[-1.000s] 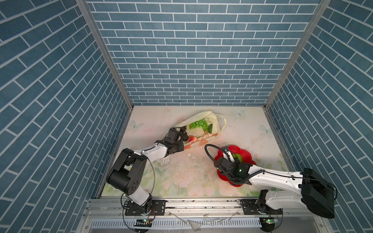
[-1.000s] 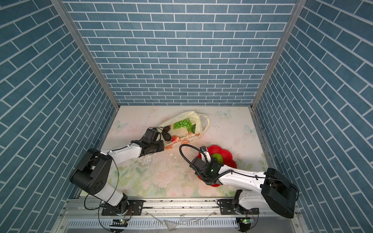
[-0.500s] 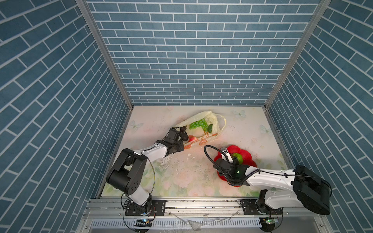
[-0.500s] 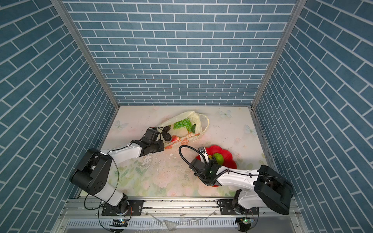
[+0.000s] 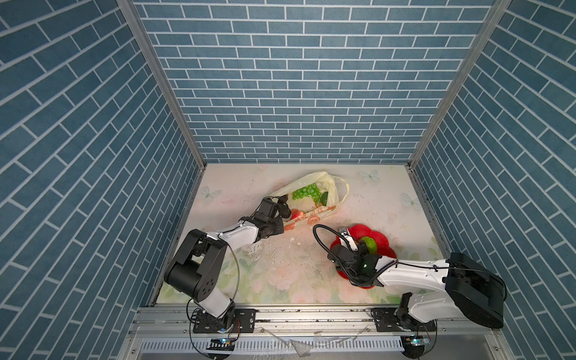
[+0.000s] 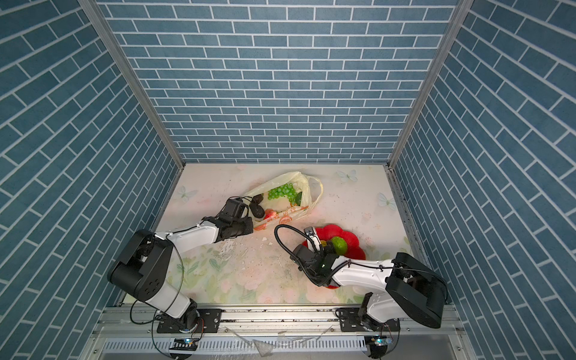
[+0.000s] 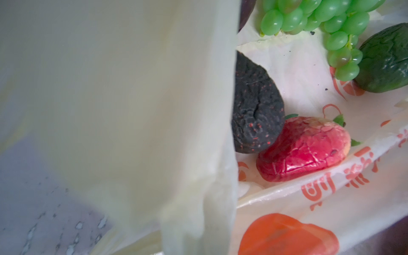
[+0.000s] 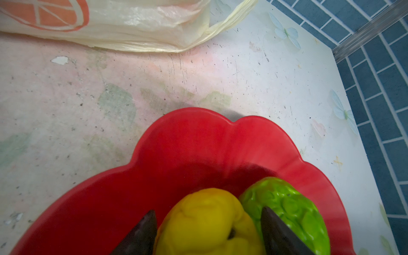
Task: Take fruits out of the plastic bag
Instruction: Place the fruit on the plate.
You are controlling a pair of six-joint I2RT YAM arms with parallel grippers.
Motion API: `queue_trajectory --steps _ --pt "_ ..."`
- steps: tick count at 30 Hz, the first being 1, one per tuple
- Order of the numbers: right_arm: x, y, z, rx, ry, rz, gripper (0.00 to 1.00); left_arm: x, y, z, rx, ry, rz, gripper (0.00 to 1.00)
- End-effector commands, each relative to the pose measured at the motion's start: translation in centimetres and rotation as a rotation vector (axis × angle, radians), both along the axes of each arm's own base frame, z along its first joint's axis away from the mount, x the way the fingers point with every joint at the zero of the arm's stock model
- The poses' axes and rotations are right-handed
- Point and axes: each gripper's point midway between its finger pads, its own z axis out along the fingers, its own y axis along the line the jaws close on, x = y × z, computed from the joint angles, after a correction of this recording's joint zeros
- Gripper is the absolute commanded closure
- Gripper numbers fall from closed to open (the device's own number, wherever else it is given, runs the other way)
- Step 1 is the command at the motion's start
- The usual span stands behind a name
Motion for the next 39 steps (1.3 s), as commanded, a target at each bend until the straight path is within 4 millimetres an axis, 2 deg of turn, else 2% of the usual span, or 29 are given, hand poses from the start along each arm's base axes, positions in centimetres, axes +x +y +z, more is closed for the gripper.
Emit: queue_trajectory --steps 1,13,18,24,29,31,35,39 --pt "-0.1 -0.4 -0.3 -0.029 -0.013 -0.004 0.25 0.2 0.1 0.4 0.018 -0.015 -0.006 0.89" --pt "-0.3 -0.4 0.4 0.007 -0.013 0.001 0.25 0.2 0.1 0.6 0.02 -0.018 -0.007 0.89" --pt "-0.2 0.5 2.8 0.063 -0.014 0.016 0.23 0.3 0.0 0.7 0.019 -0.016 -0.011 0.89" --pt "0.8 1.8 6.9 0.106 -0.022 0.03 0.23 0.4 -0.2 0.8 0.016 -0.017 -0.017 0.89" --pt "2.9 3.8 9.8 0.199 0.027 0.061 0.23 0.4 -0.4 1.0 0.007 -0.02 -0.023 0.89" --pt "4.1 4.7 10.3 0.241 0.079 0.068 0.24 0.4 -0.5 1.1 -0.001 -0.023 -0.025 0.89" --pt "6.6 6.8 10.8 0.292 0.176 0.073 0.24 0.4 -0.7 1.4 -0.009 -0.026 -0.035 0.89" --pt "9.2 9.0 10.3 0.326 0.251 0.069 0.25 0.3 -0.5 1.6 -0.009 -0.034 -0.03 0.89"
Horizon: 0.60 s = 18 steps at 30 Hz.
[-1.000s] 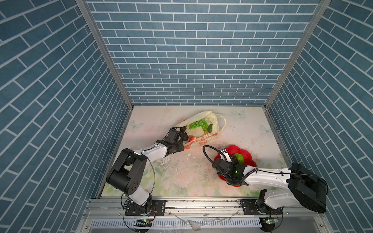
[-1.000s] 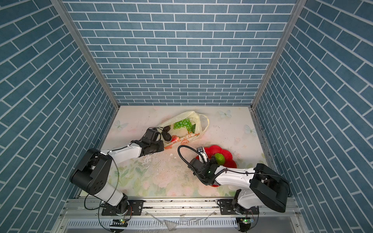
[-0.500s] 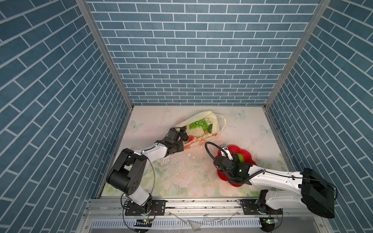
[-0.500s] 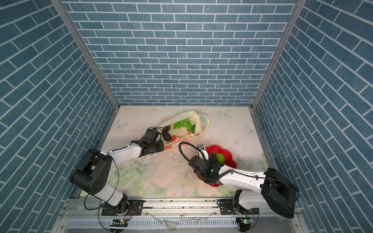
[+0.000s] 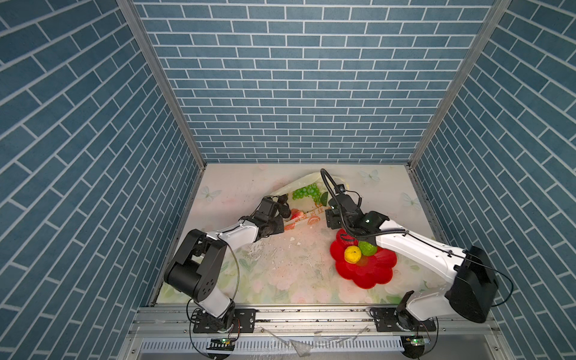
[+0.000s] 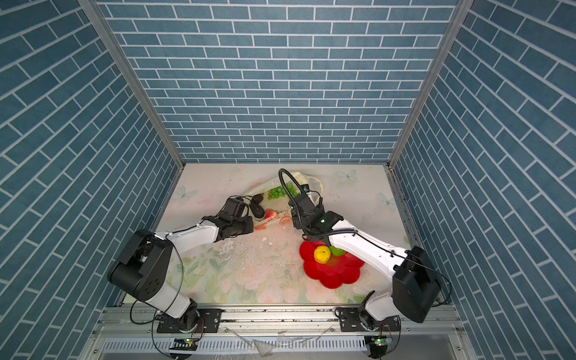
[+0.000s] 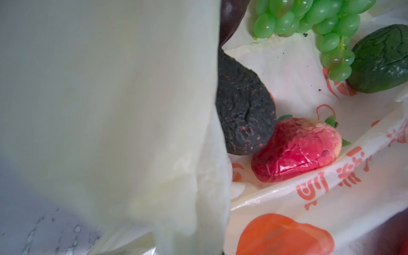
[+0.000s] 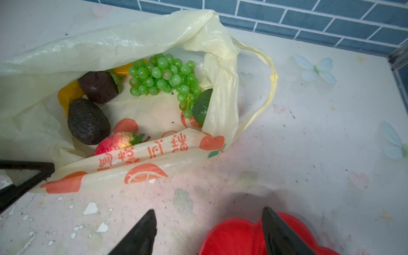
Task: Take fruits out of the plastic bag
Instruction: Pick up the fruit from the plastic bag.
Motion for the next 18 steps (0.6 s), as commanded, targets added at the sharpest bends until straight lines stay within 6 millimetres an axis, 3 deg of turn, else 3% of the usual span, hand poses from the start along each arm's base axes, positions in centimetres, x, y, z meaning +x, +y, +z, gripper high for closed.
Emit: queue_trajectory --steps 1,8,18 --pt "0.9 2.2 -1.2 0.029 0.121 0.064 0.26 0.1 -0.2 1.2 -0.008 -0.025 -0.011 0.89" --pt "5.9 5.5 -3.1 0.114 0.22 0.055 0.3 0.0 -0.1 1.5 -0.015 -0.034 -0.002 0.89" --pt "10.8 5.9 -6.5 0.146 0.3 -0.016 0.35 0.0 -0.3 1.4 -0.028 -0.035 -0.004 0.89"
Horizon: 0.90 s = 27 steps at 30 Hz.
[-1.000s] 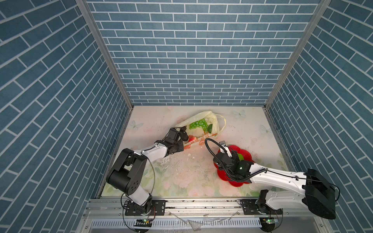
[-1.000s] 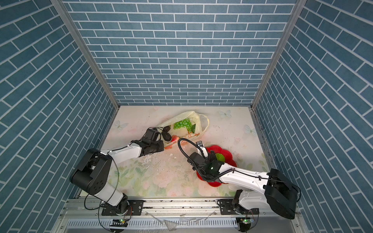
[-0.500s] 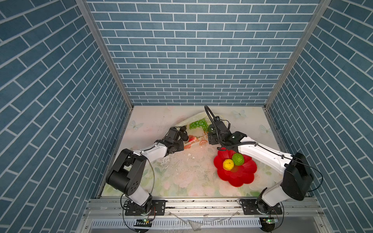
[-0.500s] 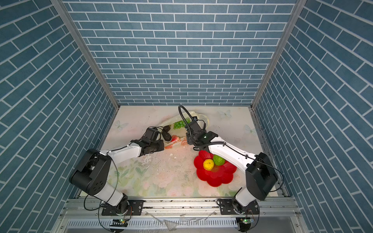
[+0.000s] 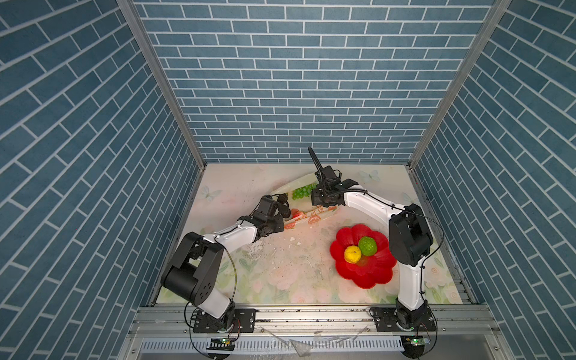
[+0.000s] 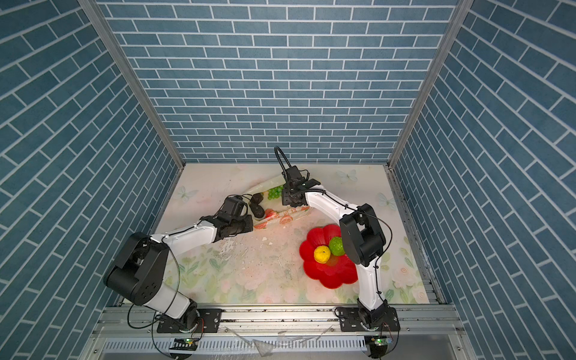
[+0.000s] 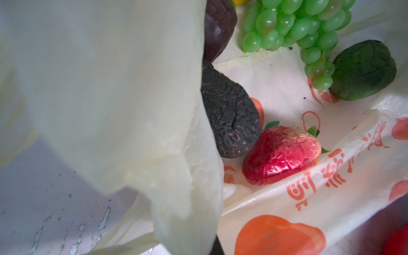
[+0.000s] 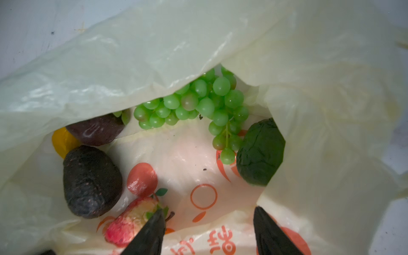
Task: Take fruits out of the plastic bag
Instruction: Pick up the fruit from the plastic bag.
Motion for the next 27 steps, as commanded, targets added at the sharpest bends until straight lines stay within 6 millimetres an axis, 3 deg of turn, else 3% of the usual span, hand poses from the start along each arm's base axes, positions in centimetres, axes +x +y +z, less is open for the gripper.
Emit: queue_trajectory --steps 1,10,17,18,21,27 --pt "0.7 0.2 -0.2 0.009 0.031 -0.018 0.35 -0.2 -0.3 0.2 -0.012 -0.007 -0.008 0.89" --pt "2.7 -1.0 -2.3 -0.083 0.03 -0.031 0.35 -0.3 -0.3 -0.1 -0.009 0.002 -0.008 0.9" --pt "3.4 -3.2 -2.3 -0.177 0.01 -0.071 0.34 -0.2 -0.2 -0.2 -0.008 0.004 -0.005 0.89" --pt "3.4 -3.5 -3.8 -0.201 0.034 -0.074 0.34 -0.2 -0.2 -0.3 -0.008 0.004 -0.004 0.89" --pt "3.5 -4.1 -4.2 -0.226 0.035 -0.091 0.33 -0.3 -0.2 -0.4 -0.008 0.007 -0.005 0.89" --pt "4.3 -4.4 -4.8 -0.244 0.031 -0.103 0.33 -0.3 -0.2 -0.4 -0.006 0.01 -0.006 0.89"
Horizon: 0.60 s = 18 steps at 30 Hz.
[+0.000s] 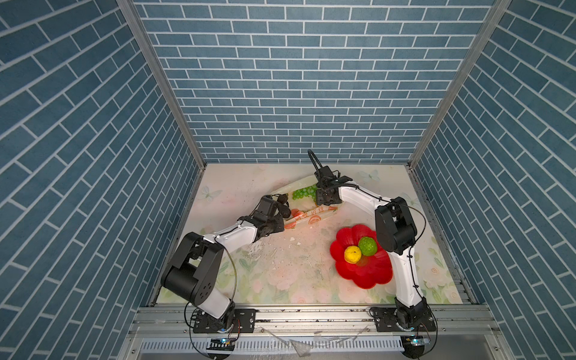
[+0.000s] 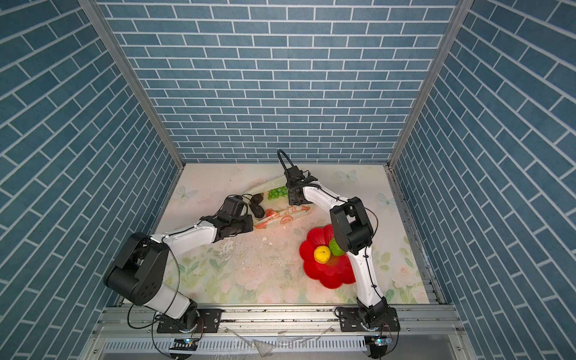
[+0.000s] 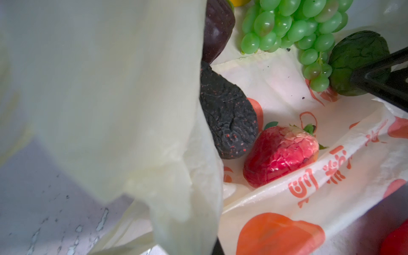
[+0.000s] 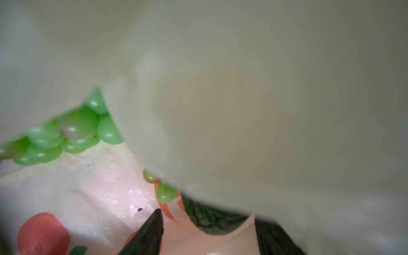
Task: Take fruits out of the plastic bag
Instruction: Pick up the fruit from the plastic bag.
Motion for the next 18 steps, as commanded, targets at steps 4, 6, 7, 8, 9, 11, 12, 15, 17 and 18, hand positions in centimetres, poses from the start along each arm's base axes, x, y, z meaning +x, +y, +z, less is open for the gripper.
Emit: queue_trajectory --steps 4,6,7,8,9,11,12,15,17,18 --pt "1.6 -0.5 -0.5 -0.041 -0.012 -0.012 0.32 -0.4 0.0 -0.5 0.003 0.011 -0.004 0.89" --pt "1.8 -0.4 -0.7 -0.042 -0.012 -0.012 0.32 -0.5 0.0 -0.4 0.003 0.011 -0.002 0.89" --pt "2.0 -0.4 -0.9 -0.045 -0.011 -0.014 0.31 -0.5 0.0 -0.5 0.005 0.012 -0.003 0.89" --pt "2.1 -0.5 -1.0 -0.044 -0.01 -0.016 0.31 -0.5 0.0 -0.5 0.005 0.012 -0.004 0.89" --pt "2.3 -0.5 -1.1 -0.047 -0.009 -0.018 0.3 -0.5 0.1 -0.5 0.005 0.012 -0.003 0.89" --pt "2.6 -0.5 -1.3 -0.044 -0.008 -0.021 0.29 -0.5 0.1 -0.6 0.006 0.014 -0.002 0.89" --pt "2.7 -0.5 -1.3 -0.04 -0.008 -0.024 0.28 -0.5 0.1 -0.6 0.005 0.012 -0.002 0.89" --pt "3.1 -0.3 -1.3 -0.035 -0.014 -0.023 0.28 -0.5 0.0 -0.5 0.005 0.012 -0.003 0.89" --pt "3.4 -0.2 -1.2 -0.032 -0.02 -0.025 0.29 -0.5 0.0 -0.5 0.004 0.012 -0.003 0.89" --pt "3.6 -0.3 -1.2 -0.034 -0.02 -0.027 0.3 -0.5 0.0 -0.6 0.005 0.012 -0.003 0.89"
